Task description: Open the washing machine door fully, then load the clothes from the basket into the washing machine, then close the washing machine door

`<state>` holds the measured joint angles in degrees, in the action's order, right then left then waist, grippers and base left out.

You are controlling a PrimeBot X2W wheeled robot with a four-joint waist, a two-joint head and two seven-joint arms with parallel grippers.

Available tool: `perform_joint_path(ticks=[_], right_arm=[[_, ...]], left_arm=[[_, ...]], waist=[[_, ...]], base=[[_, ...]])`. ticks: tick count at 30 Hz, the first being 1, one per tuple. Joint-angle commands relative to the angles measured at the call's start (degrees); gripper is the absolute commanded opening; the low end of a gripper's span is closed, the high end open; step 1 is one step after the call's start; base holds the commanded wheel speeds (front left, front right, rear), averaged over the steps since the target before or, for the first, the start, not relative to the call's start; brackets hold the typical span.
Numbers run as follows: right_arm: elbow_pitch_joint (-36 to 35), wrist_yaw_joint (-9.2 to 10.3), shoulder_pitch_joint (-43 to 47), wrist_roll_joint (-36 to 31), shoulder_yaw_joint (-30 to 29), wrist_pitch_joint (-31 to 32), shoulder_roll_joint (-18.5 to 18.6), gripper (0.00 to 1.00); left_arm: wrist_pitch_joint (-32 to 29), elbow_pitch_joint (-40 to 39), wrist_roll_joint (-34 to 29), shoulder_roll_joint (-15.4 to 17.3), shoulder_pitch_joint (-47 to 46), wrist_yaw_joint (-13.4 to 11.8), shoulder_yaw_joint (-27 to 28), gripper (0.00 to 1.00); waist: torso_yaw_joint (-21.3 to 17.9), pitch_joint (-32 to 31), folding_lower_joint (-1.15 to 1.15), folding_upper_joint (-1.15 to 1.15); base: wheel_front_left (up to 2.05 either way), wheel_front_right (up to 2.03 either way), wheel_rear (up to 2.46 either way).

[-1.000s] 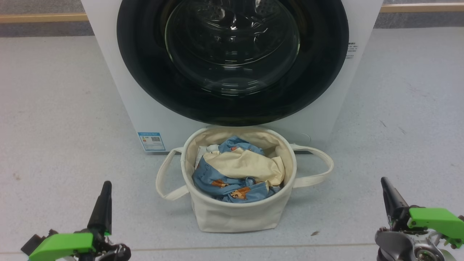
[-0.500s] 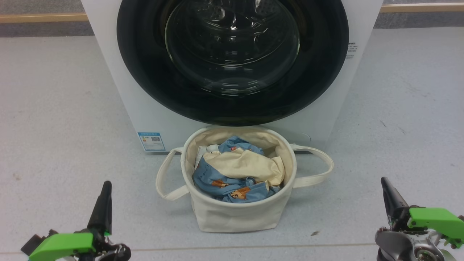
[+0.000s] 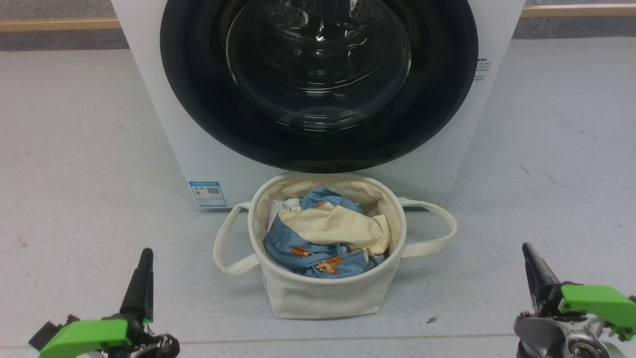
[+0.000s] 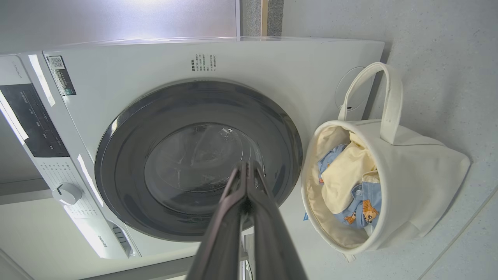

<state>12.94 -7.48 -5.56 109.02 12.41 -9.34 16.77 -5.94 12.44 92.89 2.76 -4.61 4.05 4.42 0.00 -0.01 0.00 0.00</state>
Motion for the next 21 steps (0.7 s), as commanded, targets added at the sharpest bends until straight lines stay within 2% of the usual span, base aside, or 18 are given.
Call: perform_joint_path(ticks=[1,21], right_arm=[[-2.21,-0.01,-1.44,0.4,0.9,-0.42,1.43,0.0],[-2.21,-0.01,-1.44,0.41,0.91,-0.43,1.43,0.0]], left_arm=[[-0.25,-2.19,-0.47,0.35,-1.35,-0.05,1.88,0.0],[-0.28,-2.19,-0.51,0.32,-1.35,-0.05,1.92,0.0]], waist=[[0.0,0.0,0.0,0.0],[0.0,0.0,0.0,0.0]], base=[[0.0,0.0,0.0],[0.0,0.0,0.0]])
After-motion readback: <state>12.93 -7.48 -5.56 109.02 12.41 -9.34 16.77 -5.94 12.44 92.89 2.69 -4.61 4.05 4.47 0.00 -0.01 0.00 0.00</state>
